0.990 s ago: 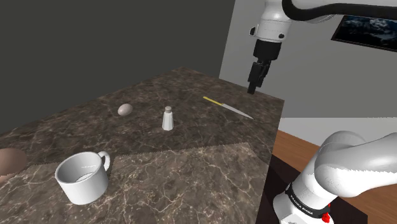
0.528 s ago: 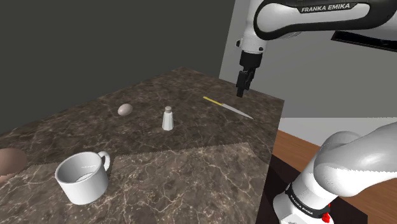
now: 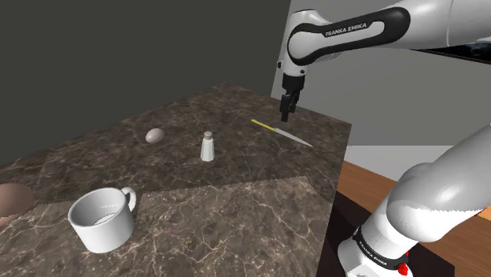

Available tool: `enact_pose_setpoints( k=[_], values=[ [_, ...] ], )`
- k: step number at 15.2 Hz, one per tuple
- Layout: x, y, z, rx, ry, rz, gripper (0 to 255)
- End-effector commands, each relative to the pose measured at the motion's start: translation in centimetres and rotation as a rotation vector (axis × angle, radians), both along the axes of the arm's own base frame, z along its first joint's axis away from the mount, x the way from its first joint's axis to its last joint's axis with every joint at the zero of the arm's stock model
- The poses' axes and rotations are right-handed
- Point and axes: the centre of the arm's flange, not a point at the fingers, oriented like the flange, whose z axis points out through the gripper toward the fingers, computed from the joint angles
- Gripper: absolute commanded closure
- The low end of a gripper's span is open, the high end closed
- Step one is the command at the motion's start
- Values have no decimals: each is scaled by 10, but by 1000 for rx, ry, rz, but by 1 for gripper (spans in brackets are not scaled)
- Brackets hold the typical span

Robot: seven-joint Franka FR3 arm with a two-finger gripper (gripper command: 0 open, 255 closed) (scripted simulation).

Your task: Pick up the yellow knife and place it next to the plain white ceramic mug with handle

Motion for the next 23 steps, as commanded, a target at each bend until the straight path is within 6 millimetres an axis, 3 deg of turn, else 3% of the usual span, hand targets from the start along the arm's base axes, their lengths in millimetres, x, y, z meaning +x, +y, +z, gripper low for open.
enact_pose_setpoints(
  k=[1, 13, 20, 23],
  values=[
    [19, -11, -17, -10, 6, 14, 0],
    [129, -75, -102, -66, 40, 91, 0],
    [124, -79, -139, -66, 40, 91, 0],
    [123, -80, -142, -66, 40, 91, 0]
  ],
)
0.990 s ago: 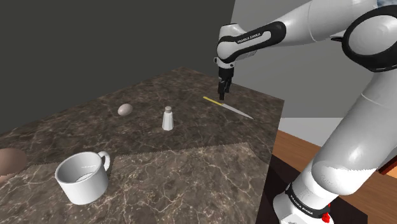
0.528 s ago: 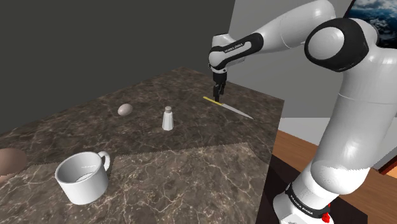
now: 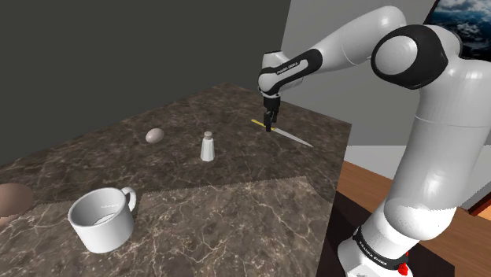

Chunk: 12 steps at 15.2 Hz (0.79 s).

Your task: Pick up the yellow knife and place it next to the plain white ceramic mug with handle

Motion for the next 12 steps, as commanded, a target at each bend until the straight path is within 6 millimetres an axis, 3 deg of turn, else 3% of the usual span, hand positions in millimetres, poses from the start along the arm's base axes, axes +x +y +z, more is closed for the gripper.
enact_pose_setpoints(
  k=[1, 5, 6, 12],
  values=[
    [0, 0, -1, 0, 0, 0, 0],
    [0, 0, -1, 0, 0, 0, 0],
    [0, 0, -1, 0, 0, 0, 255],
    [0, 0, -1, 0, 0, 0, 255]
  ],
)
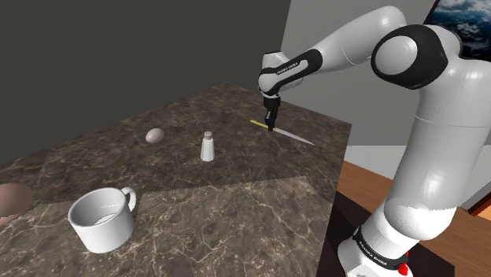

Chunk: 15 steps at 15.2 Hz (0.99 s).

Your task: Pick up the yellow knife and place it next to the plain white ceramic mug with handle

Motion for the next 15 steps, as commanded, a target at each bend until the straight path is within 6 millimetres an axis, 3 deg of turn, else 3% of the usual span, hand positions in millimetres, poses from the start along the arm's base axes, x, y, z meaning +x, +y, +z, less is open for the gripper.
enact_pose_setpoints(
  k=[1, 3, 15],
  values=[
    [0, 0, 0, 0, 1, 0, 255],
    [0, 0, 0, 0, 1, 0, 255],
    [0, 0, 63, 0, 1, 0, 255]
  ],
)
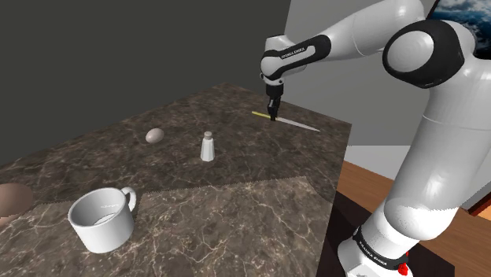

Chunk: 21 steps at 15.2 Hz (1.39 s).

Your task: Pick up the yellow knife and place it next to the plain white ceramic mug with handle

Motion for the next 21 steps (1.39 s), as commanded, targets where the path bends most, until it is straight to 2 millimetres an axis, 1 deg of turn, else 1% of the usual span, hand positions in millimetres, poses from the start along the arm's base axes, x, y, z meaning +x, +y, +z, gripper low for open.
enact_pose_setpoints(
  k=[1, 21],
  values=[
    [0, 0, 11, 0, 1, 0, 255],
    [0, 0, 115, 0, 1, 0, 255]
  ],
)
